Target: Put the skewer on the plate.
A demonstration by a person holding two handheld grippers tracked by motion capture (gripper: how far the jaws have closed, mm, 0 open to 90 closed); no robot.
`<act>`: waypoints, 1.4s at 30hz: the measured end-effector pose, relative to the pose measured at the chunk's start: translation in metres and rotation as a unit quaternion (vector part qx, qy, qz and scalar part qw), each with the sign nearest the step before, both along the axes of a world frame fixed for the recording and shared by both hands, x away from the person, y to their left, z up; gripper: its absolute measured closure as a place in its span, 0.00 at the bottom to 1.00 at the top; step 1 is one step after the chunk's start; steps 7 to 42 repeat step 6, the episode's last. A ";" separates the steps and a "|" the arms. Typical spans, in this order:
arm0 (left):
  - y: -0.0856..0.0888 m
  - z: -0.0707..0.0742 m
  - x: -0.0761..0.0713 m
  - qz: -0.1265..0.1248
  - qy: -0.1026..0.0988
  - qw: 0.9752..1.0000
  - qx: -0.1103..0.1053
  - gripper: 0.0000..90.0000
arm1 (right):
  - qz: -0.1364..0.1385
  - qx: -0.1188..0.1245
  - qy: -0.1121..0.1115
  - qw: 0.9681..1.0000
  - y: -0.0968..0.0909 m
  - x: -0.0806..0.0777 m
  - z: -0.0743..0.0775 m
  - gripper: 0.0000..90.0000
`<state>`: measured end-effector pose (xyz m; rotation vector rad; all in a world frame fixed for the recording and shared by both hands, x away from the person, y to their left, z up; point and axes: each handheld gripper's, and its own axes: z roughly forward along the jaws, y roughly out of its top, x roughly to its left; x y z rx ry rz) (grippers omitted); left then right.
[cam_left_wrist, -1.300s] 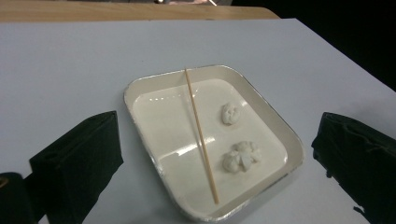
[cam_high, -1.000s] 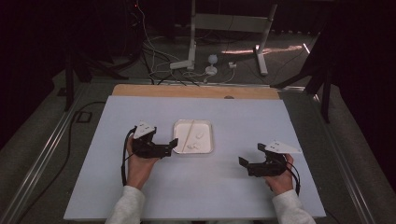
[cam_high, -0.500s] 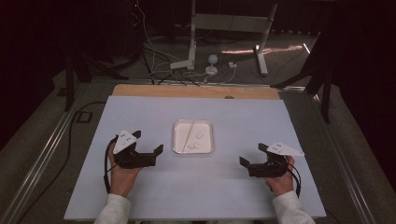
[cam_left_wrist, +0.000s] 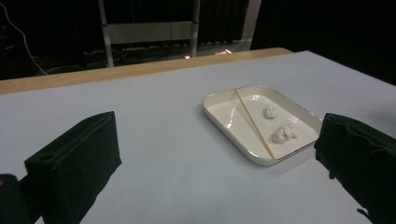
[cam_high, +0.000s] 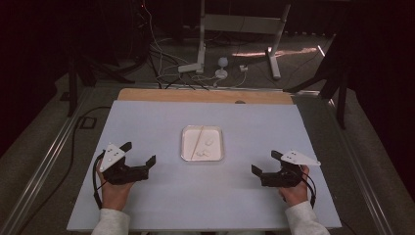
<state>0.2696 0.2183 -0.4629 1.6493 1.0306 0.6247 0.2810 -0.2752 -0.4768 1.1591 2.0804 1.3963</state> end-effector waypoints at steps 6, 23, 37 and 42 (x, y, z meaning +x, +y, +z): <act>0.004 0.000 -0.001 0.005 0.000 1.000 -0.006 0.01 | 0.001 -0.006 -0.001 1.000 0.001 -0.001 0.000 0.00; 0.004 0.000 -0.001 0.005 0.000 1.000 -0.006 0.01 | 0.001 -0.006 -0.001 1.000 0.001 -0.001 0.000 0.00; 0.004 0.000 -0.001 0.005 0.000 1.000 -0.006 0.01 | 0.001 -0.006 -0.001 1.000 0.001 -0.001 0.000 0.00; 0.004 0.000 -0.001 0.005 0.000 1.000 -0.006 0.01 | 0.001 -0.006 -0.001 1.000 0.001 -0.001 0.000 0.00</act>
